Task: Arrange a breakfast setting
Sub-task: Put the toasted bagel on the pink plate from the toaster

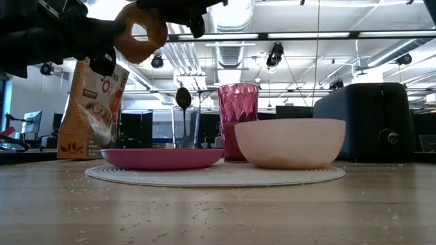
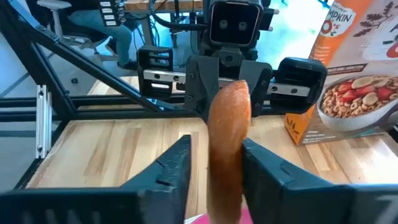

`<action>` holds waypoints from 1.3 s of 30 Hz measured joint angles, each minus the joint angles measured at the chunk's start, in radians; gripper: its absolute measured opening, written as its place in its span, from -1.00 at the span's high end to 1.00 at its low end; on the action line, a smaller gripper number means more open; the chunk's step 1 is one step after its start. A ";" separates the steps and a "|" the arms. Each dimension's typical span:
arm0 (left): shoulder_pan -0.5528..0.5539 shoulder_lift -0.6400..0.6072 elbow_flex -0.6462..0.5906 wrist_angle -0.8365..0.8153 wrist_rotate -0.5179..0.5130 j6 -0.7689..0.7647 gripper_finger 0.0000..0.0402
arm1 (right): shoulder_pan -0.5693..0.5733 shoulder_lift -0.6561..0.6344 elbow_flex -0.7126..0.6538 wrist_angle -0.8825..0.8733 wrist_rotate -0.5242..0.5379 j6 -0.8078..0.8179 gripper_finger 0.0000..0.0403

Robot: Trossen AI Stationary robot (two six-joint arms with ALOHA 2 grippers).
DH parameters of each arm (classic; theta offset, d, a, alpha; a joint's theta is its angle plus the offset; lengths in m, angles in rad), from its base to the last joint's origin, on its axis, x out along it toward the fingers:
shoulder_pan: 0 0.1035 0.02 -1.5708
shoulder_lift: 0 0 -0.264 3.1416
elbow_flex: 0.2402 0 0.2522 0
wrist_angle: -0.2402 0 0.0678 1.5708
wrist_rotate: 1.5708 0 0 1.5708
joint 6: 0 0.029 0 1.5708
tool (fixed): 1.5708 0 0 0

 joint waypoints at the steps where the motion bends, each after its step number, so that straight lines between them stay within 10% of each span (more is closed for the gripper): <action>1: 0.000 0.000 0.000 0.000 -0.001 0.000 0.91 | 0.000 -0.003 0.000 -0.006 0.000 0.000 0.39; 11: 0.001 0.052 0.000 -0.028 -0.005 -0.047 0.91 | -0.027 -0.131 0.000 -0.255 0.087 0.095 0.06; 39: 0.001 0.505 0.000 0.039 -0.170 -0.630 0.91 | -0.029 -0.210 -0.001 -0.575 0.213 0.247 0.05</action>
